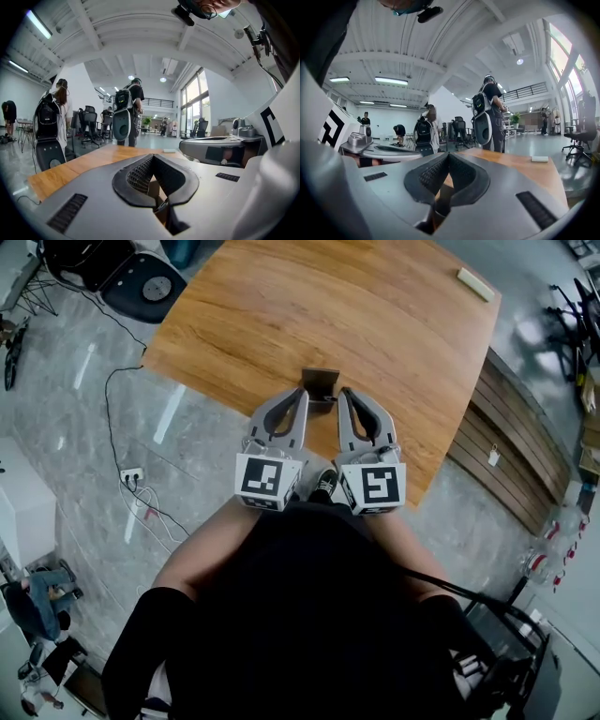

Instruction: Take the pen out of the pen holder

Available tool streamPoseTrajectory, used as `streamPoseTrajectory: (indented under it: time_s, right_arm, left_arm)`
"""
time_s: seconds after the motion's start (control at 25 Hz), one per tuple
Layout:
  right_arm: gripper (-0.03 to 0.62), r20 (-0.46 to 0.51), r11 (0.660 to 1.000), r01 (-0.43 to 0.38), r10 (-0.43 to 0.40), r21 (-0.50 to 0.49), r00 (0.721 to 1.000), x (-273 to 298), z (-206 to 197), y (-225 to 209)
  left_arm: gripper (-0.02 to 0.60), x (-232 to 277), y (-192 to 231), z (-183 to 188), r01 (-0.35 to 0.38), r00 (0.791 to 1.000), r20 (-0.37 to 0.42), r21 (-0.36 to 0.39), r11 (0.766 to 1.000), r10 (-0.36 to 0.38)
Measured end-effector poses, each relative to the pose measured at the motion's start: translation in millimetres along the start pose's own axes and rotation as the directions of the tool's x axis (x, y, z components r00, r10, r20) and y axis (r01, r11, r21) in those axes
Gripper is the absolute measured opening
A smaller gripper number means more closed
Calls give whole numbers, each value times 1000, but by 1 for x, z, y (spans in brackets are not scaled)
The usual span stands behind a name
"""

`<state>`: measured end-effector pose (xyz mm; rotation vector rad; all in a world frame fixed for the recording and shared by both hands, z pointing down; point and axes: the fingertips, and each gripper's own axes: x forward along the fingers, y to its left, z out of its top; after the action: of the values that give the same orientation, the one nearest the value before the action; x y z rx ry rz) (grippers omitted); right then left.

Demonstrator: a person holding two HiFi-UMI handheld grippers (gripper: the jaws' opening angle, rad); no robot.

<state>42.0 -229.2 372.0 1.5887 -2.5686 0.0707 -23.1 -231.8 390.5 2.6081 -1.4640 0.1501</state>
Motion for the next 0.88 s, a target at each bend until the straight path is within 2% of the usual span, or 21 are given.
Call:
streamPoseTrajectory:
  time_s: [0.12, 0.36, 0.88]
  right_arm:
    - [13, 63, 1000, 0, 0, -9, 998, -6, 19, 4]
    - [12, 106, 1000, -7, 8, -18, 994, -12, 40, 7]
    - [12, 114, 1000, -10, 13, -25, 993, -9, 49, 3]
  left_arm:
    - [6, -3, -3, 14, 4, 1000, 26, -2, 1000, -4]
    - [6, -8, -11, 36, -2, 997, 73, 16, 1000, 1]
    - [6, -1, -9, 46, -7, 996, 91, 36, 999, 4]
